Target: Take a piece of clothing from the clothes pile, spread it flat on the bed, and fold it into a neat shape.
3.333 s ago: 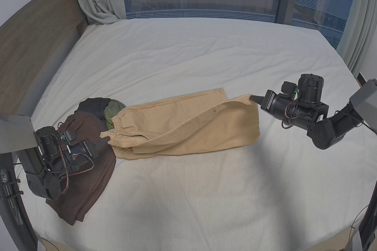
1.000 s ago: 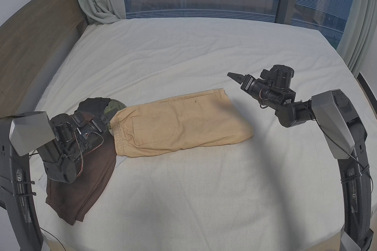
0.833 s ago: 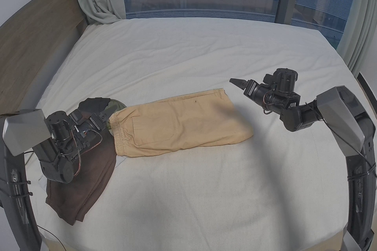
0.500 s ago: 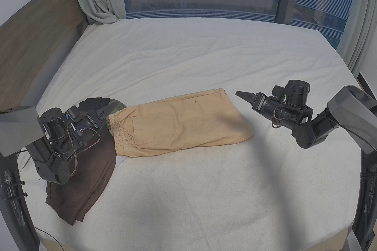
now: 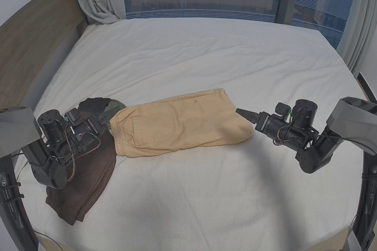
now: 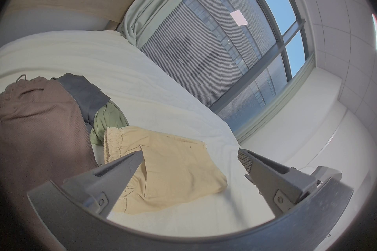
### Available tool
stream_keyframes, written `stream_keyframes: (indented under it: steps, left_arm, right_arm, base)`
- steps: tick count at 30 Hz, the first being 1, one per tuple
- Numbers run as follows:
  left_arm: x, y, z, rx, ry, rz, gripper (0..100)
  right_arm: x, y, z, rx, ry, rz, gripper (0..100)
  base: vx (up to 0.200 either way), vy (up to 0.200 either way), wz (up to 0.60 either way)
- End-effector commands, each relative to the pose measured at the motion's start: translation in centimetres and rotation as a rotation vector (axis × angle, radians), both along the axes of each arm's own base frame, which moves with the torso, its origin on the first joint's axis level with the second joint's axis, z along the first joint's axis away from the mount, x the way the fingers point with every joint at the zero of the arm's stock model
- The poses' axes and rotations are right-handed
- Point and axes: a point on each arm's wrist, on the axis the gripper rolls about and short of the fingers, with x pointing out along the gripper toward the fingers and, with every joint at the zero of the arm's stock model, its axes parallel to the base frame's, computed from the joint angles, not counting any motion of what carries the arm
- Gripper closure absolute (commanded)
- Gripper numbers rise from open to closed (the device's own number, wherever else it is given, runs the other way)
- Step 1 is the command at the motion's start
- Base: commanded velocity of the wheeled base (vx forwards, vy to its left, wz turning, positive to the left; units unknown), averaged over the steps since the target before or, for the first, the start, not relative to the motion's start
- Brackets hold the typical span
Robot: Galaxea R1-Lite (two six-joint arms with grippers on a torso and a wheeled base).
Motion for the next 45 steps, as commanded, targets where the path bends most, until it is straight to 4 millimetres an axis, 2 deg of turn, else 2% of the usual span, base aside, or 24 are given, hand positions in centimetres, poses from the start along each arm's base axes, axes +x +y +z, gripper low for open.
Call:
stream_keyframes:
  steps: [1,9,15,17,18,20,30,36,45]
  left_arm:
    - [-0.2,0.1,-0.1,0.031,-0.008,0.001,0]
    - [-0.2,0.2,-0.4,0.052,-0.005,0.005,0]
    - [-0.1,0.2,-1.3,0.104,-0.005,0.003,0]
    - [-0.1,0.2,-1.3,0.104,-0.005,0.003,0]
    - [-0.1,0.3,-1.4,0.105,-0.004,0.005,0]
    - [-0.1,0.3,-1.4,0.105,-0.005,0.005,0]
    - [0.0,0.4,-1.4,0.105,-0.007,0.008,0]
    - [0.0,0.4,-1.3,0.105,-0.008,0.008,0]
    - [0.0,0.4,-1.4,0.105,-0.008,0.008,0]
  right_arm:
    - [-0.1,0.5,-2.7,-0.015,0.051,0.015,0]
    - [0.1,0.6,-3.8,-0.022,0.073,0.016,0]
    - [0.8,0.7,-6.6,-0.043,0.152,0.012,0]
    - [0.8,0.7,-6.6,-0.043,0.152,0.012,0]
    - [1.3,0.6,-7.7,-0.046,0.171,0.006,0]
    - [1.5,0.6,-8.4,-0.050,0.182,0.003,0]
    - [2.1,1.2,-10.5,-0.059,0.218,0.007,0]
    - [3.7,2.5,-12.7,-0.060,0.205,-0.029,0]
    - [6.3,4.0,-11.8,-0.002,0.236,-0.036,0]
  base:
    - [0.000,0.000,0.00]
    - [0.000,0.000,0.00]
    - [0.000,0.000,0.00]
    - [0.000,0.000,0.00]
    - [0.000,0.000,0.00]
    - [0.000,0.000,0.00]
    - [0.000,0.000,0.00]
    - [0.000,0.000,0.00]
    - [0.000,0.000,0.00]
